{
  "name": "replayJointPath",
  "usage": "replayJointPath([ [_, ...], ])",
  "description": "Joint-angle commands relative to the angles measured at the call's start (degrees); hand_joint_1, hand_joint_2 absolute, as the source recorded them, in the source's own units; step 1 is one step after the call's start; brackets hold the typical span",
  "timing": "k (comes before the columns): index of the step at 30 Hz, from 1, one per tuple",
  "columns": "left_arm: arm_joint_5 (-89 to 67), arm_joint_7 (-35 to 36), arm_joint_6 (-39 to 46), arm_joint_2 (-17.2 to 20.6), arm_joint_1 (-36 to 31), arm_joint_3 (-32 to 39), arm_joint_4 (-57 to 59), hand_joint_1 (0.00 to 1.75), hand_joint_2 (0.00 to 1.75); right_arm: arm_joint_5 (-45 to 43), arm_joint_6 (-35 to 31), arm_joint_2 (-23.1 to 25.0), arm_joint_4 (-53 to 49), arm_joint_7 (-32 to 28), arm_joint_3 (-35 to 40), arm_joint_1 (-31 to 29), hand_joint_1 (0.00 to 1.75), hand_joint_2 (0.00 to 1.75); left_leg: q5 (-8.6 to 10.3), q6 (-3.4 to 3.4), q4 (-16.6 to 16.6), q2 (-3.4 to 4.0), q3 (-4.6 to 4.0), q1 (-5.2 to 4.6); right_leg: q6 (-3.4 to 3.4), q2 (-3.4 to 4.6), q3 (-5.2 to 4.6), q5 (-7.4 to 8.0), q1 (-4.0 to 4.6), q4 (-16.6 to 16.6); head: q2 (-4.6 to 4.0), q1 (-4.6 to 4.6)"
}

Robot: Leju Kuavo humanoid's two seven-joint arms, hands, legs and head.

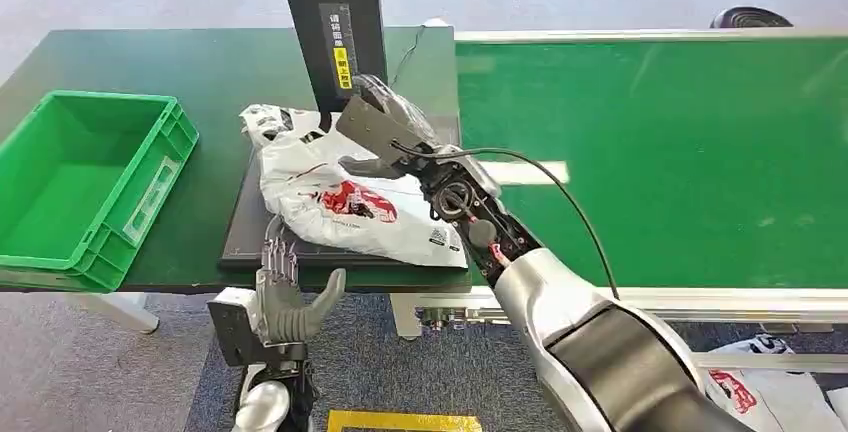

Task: Moved the parcel from conveyor to table for the left to box.

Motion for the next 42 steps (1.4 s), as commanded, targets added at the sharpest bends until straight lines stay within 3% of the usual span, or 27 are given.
replayJointPath([
  [1, -4.8, 4.0, -1.2, 6.0, 1.3, 1.9, -8.6, 0.00, 1.75, -5.9, 3.7, -6.8, -12.7, -6.8, 1.1, 5.3, 0.00, 1.75, 0.03, -0.02, -0.1, -0.17, 0.11, 0.11, -0.18, -0.20, 0.21, -0.01, 0.14, -0.1, 0.00, 0.00],
  [16, -5.0, 4.0, -1.3, 5.4, 1.3, 1.5, -8.0, 0.00, 1.75, -6.3, 3.8, -6.6, -12.7, -6.4, 1.3, 5.1, 0.00, 1.75, -0.01, 0.00, 0.0, -0.04, 0.06, 0.03, -0.16, -0.06, 0.12, -0.01, 0.06, 0.0, 0.00, 0.02],
  [17, -5.6, 3.2, -0.8, 6.0, 1.1, 1.6, -8.1, 0.00, 1.75, -10.1, 2.6, -7.1, -14.6, -8.7, -0.4, 6.7, 0.00, 1.75, 0.00, 0.00, 0.0, -0.07, 0.03, 0.03, -0.14, -0.08, 0.10, -0.01, 0.05, 0.0, 0.00, 0.00],
  [24, -6.4, 3.7, 0.3, 15.6, 1.4, 3.3, -13.5, 0.00, 1.75, -23.9, -4.2, -20.3, -46.2, -14.1, -1.2, 30.7, 0.00, 1.75, 0.04, -0.01, -0.2, -0.48, 0.23, 0.12, -0.18, -0.51, 0.46, -0.09, 0.16, -0.3, 0.00, 0.00],
  [29, -9.2, 5.8, 1.0, 21.7, 0.7, 5.7, -16.6, 0.00, 1.75, -22.6, -11.7, -20.3, -57.2, -17.0, -2.0, 48.0, 0.00, 1.75, -0.14, -0.04, -0.1, -0.30, 0.17, 0.12, -0.13, -0.31, 0.35, -0.17, 0.14, -0.2, 0.00, 0.00],
  [30, -9.8, 6.9, 1.5, 25.0, -0.4, 5.4, -16.1, 0.00, 1.75, -23.0, -12.0, -18.4, -59.5, -17.0, -3.6, 52.4, 0.00, 1.75, -0.22, -0.09, -0.1, -0.29, 0.25, 0.15, -0.24, -0.32, 0.40, -0.25, 0.18, -0.2, 0.00, 0.04],
  [33, -8.5, 10.7, -4.8, 31.8, -6.7, 4.6, -13.1, 0.00, 1.75, -22.4, -12.9, -16.0, -63.7, -17.0, -4.0, 60.3, 0.00, 1.75, -0.30, -0.17, -0.1, -0.29, 0.19, 0.21, -0.27, -0.30, 0.28, -0.34, 0.23, -0.1, 0.00, -0.04],
  [34, -8.1, 13.8, -7.7, 35.6, -12.2, 3.4, -11.5, 0.00, 1.75, -22.7, -12.2, -15.0, -64.2, -17.0, -4.7, 61.4, 0.00, 1.75, -0.31, -0.18, -0.1, -0.38, 0.22, 0.23, -0.35, -0.42, 0.34, -0.41, 0.26, -0.1, 0.00, 0.04],
  [35, -7.2, 15.1, -9.3, 36.9, -14.8, 3.7, -10.9, 0.00, 1.75, -22.8, -12.1, -14.8, -64.2, -17.0, -4.8, 61.6, 0.00, 1.75, -0.29, -0.18, 0.0, -0.39, 0.06, 0.28, -0.34, -0.40, 0.18, -0.49, 0.32, 0.0, 0.00, 0.04],
  [37, -5.1, 19.4, -15.8, 42.2, -27.8, 1.3, -5.0, 0.00, 1.75, -23.3, -10.7, -13.0, -62.9, -17.0, -6.8, 60.9, 0.00, 1.75, -0.23, -0.25, 0.1, -0.56, -0.19, 0.35, -0.40, -0.55, -0.05, -0.49, 0.37, 0.2, 0.00, -0.04],
  [42, -3.5, 25.6, -21.6, 44.2, -46.3, -3.8, 3.0, 0.00, 1.75, -22.6, -9.2, -10.3, -64.1, -16.9, -10.2, 61.5, 0.00, 1.75, 0.00, -0.37, 0.2, -0.39, -0.28, 0.44, -0.57, -0.43, -0.14, -0.20, 0.47, 0.2, 0.00, 0.04],
])
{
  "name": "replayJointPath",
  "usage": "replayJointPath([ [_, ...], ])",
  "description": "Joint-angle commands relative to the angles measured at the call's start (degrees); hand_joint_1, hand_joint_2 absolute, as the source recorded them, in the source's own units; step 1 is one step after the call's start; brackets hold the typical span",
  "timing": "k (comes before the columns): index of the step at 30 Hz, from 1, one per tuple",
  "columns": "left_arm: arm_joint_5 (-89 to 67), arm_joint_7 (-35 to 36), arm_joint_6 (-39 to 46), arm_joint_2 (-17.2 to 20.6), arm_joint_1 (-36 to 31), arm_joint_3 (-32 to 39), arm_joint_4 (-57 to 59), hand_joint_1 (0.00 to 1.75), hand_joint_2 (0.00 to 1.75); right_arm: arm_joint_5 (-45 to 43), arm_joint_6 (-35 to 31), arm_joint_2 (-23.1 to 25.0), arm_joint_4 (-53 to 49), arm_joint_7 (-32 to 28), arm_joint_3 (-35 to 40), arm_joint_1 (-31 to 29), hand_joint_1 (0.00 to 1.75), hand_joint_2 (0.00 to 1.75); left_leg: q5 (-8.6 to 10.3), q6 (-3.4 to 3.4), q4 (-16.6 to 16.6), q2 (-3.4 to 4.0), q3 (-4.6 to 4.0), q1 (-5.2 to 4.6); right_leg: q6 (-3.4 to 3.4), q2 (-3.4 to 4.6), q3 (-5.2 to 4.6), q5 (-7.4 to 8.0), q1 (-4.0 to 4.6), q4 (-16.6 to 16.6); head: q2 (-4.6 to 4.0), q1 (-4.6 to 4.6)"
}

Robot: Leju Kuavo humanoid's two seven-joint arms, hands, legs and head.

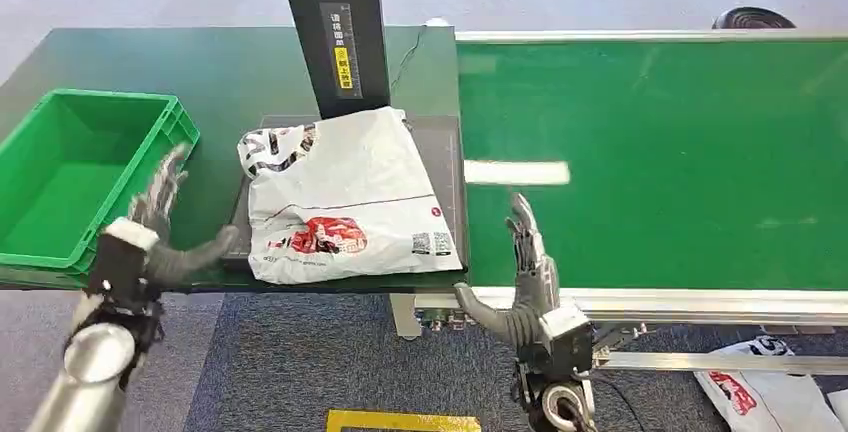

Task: Moved the parcel from conveyor to table for the left to box.

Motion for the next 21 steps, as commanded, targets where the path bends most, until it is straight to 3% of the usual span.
replayJointPath([
  [1, 1.7, 8.3, -7.6, 9.3, -34.7, -10.2, 18.4, 0.00, 1.75, 1.1, 1.9, 5.1, -5.3, 0.7, -7.0, 4.4, 0.00, 1.75, 0.11, -0.02, 0.2, -0.26, -0.23, 0.13, -0.25, -0.33, -0.09, 0.08, 0.16, 0.2, 0.00, 0.04],
  [5, 0.1, 11.4, -10.7, 4.7, -43.8, -17.5, 27.3, 0.00, 1.75, 2.8, 2.8, 6.4, -8.1, 2.3, -10.0, 6.3, 0.00, 1.75, 0.21, -0.01, 0.2, -0.49, -0.16, 0.09, -0.22, -0.66, 0.03, 0.08, 0.13, 0.1, 0.00, 0.04],
  [16, -1.3, 13.1, -28.9, 5.1, -53.0, -34.6, 34.5, 0.00, 1.75, 3.1, 5.9, 7.4, -6.2, 0.9, -11.9, 5.6, 0.00, 1.75, 0.13, 0.01, 0.0, 0.11, 0.08, -0.01, -0.19, -0.10, 0.08, 0.16, 0.04, 0.0, 0.00, 0.04],
  [21, -2.4, 12.5, -32.5, 1.4, -58.0, -44.1, 39.5, 0.00, 1.75, 2.7, 6.6, 7.6, -6.2, 1.1, -11.8, 4.5, 0.00, 1.75, 0.15, 0.01, 0.1, 0.11, -0.04, 0.01, -0.12, -0.09, -0.03, 0.19, 0.05, 0.0, 0.00, 0.07],
])
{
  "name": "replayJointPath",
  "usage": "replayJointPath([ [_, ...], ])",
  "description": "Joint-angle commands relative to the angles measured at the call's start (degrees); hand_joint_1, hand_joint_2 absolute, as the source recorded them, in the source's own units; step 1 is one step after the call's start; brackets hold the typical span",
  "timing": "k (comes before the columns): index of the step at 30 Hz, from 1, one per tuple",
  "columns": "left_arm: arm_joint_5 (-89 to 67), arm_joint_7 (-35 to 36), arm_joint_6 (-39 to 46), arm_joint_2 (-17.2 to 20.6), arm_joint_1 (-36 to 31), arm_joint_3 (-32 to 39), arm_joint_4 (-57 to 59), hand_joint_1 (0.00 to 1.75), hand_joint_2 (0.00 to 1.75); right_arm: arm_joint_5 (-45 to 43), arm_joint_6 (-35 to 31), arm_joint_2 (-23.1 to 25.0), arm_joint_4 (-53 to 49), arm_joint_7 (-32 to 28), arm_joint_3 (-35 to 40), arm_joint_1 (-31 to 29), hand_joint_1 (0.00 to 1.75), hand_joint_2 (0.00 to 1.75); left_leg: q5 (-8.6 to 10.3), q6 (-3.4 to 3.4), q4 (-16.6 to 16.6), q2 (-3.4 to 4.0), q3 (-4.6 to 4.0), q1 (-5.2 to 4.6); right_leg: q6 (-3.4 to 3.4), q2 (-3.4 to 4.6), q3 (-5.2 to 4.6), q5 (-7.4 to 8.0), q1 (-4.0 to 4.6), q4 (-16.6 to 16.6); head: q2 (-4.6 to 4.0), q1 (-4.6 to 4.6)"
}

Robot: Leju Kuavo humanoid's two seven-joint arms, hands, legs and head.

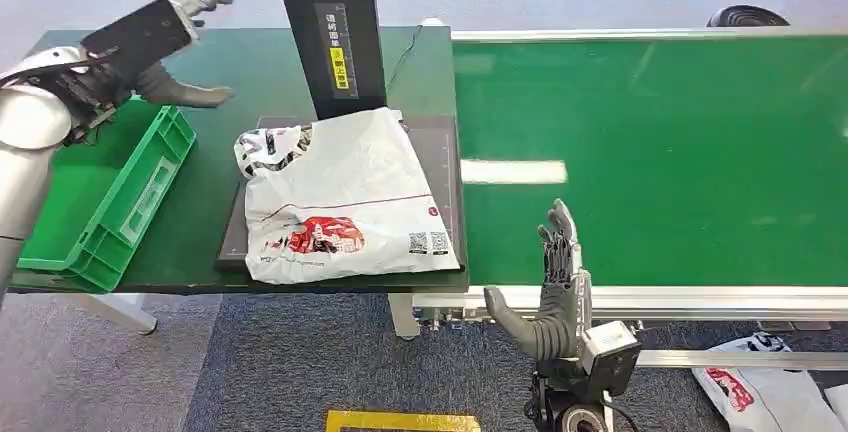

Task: Moved the parcel from conveyor to table for the left to box.

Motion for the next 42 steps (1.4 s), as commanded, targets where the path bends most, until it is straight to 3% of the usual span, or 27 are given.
replayJointPath([
  [1, -1.9, -0.1, -4.4, -5.3, -11.2, -20.1, 12.8, 0.00, 1.75, -0.5, 1.1, 0.7, 1.3, -0.1, -2.0, -1.7, 0.00, 1.75, 0.05, 0.06, 0.1, -0.39, -0.03, 0.08, -0.14, -0.42, 0.16, -0.04, 0.12, 0.0, 0.00, 0.00],
  [5, -2.5, -1.8, -5.1, -8.5, -12.5, -24.2, 18.5, 0.00, 1.75, -0.7, 1.4, 0.8, 1.2, 0.1, -1.7, -1.5, 0.00, 1.75, 0.03, 0.04, 0.0, -0.22, 0.03, 0.06, -0.10, -0.27, 0.16, -0.03, 0.08, 0.0, 0.00, 0.07],
  [13, 0.6, -4.6, -8.3, -10.1, -12.3, -28.8, 18.4, 0.00, 1.75, -1.5, 1.4, 0.6, 2.3, -0.4, -2.4, -1.3, 0.00, 1.75, -0.01, 0.02, 0.0, -0.12, -0.01, 0.05, -0.10, -0.15, 0.11, -0.03, 0.06, 0.0, 0.00, 0.02],
  [25, 0.2, -4.8, -2.6, -15.6, -12.2, -30.4, 25.2, 0.00, 1.75, -1.6, 1.1, 0.6, 2.2, 0.2, -4.1, -1.9, 0.00, 1.75, 0.00, 0.04, 0.0, -0.10, -0.01, 0.02, -0.08, -0.10, 0.12, 0.00, 0.03, 0.0, 0.00, 0.00],
  [42, 2.8, -6.4, -3.1, -13.0, -7.2, -30.3, 25.9, 0.00, 1.75, -1.6, 1.2, 0.8, 2.3, 0.5, -4.6, -1.8, 0.00, 1.75, -0.01, 0.04, 0.0, 0.02, 0.00, 0.00, -0.09, 0.02, 0.10, 0.03, 0.01, 0.0, 0.00, 0.02],
])
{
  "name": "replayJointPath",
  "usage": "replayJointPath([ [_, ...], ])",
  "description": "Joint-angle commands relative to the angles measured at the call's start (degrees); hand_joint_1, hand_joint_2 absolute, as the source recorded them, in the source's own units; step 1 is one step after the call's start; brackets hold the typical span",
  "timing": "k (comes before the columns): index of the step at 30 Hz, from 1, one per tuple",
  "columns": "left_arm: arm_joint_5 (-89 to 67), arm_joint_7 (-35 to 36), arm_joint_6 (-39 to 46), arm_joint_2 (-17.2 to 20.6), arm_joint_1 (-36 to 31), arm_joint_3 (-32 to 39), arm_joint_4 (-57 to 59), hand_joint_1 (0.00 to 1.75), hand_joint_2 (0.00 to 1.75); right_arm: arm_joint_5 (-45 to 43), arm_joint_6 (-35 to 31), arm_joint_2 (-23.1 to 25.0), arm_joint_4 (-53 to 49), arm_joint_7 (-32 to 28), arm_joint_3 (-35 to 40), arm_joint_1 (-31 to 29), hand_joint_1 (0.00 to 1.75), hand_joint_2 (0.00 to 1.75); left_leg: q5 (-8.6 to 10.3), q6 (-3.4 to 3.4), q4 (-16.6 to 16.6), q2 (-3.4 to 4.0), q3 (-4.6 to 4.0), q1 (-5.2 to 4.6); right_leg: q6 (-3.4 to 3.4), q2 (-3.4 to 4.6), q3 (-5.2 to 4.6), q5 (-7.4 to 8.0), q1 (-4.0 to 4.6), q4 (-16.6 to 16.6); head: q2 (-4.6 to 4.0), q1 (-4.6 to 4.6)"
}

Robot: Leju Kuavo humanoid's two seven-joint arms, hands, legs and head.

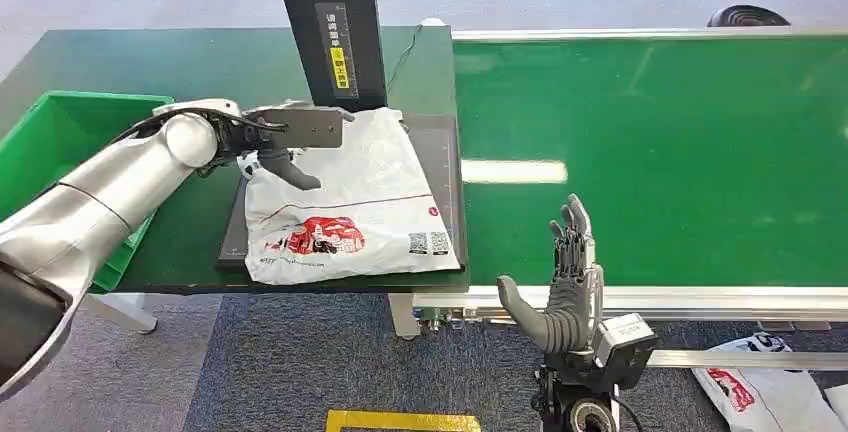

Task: Moved the parcel from conveyor to table for the left to box.

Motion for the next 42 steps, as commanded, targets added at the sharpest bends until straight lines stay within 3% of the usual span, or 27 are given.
replayJointPath([
  [1, 0.2, 0.0, -0.3, 0.2, 0.0, -1.7, 2.9, 0.00, 1.75, -0.1, 0.0, -0.2, 2.3, 0.1, -1.7, -1.1, 0.00, 1.75, -0.01, 0.01, 0.0, 0.02, 0.04, 0.02, -0.08, 0.00, 0.06, 0.01, 0.04, 0.0, 0.00, 0.00],
  [10, 1.2, 0.0, -0.8, 0.2, 0.4, -1.1, 3.3, 0.00, 1.75, -0.1, 0.0, -0.2, 2.3, 0.1, -1.7, -1.1, 0.00, 1.75, -0.02, 0.01, 0.0, 0.02, 0.04, 0.02, -0.10, 0.00, 0.07, 0.00, 0.04, 0.0, 0.00, 0.00],
  [14, 3.4, -2.1, -3.1, 3.4, 6.6, -1.3, 0.7, 0.00, 1.75, -0.1, 0.3, -0.2, 3.2, 0.4, -1.8, -2.1, 0.00, 1.75, -0.01, 0.02, -0.1, 0.16, 0.20, -0.03, -0.10, 0.14, 0.16, 0.04, -0.01, -0.1, 0.00, 0.00],
  [18, 6.2, 0.9, -10.4, 4.5, 5.4, -3.3, -2.2, 0.00, 1.75, 0.0, 0.3, -0.2, 4.2, 0.6, -2.3, -2.7, 0.00, 1.75, -0.02, 0.03, -0.1, 0.22, 0.24, -0.01, -0.16, 0.19, 0.19, 0.05, 0.02, -0.1, 0.00, 0.00],
  [21, 9.5, 4.7, -10.4, 6.0, 5.0, -4.7, -6.2, 0.00, 1.75, -0.1, 0.9, -0.1, 6.1, 0.1, -2.2, -3.3, 0.00, 1.75, -0.02, 0.01, 0.0, 0.03, 0.01, 0.06, -0.12, -0.01, 0.03, 0.01, 0.09, 0.0, 0.00, 0.00],
  [26, 12.1, 2.5, -6.7, 7.7, 7.7, -7.3, -4.9, 0.00, 1.75, 0.1, 1.1, 0.3, 7.1, -0.3, -2.1, -4.4, 0.00, 1.75, -0.02, 0.03, -0.1, 0.14, 0.14, 0.02, -0.12, 0.12, 0.14, 0.04, 0.04, -0.1, 0.00, 0.00],
  [30, 10.6, -3.8, -0.4, 5.3, 11.7, -8.6, 2.1, 0.00, 1.75, 0.6, 1.5, 0.3, 6.7, 0.3, -1.8, -4.7, 0.00, 1.75, 0.00, 0.02, -0.2, 0.15, 0.23, -0.02, -0.13, 0.13, 0.21, 0.04, 0.01, -0.1, 0.00, 0.00],
  [42, 7.0, -9.1, 12.5, 4.9, 22.9, -3.1, 8.6, 0.00, 1.75, 0.3, 0.8, -1.0, 7.9, -0.1, -0.5, -3.9, 0.00, 1.75, -0.11, 0.03, -0.2, 0.16, 0.53, -0.06, -0.04, 0.15, 0.55, -0.06, -0.05, -0.1, 0.00, 0.00],
])
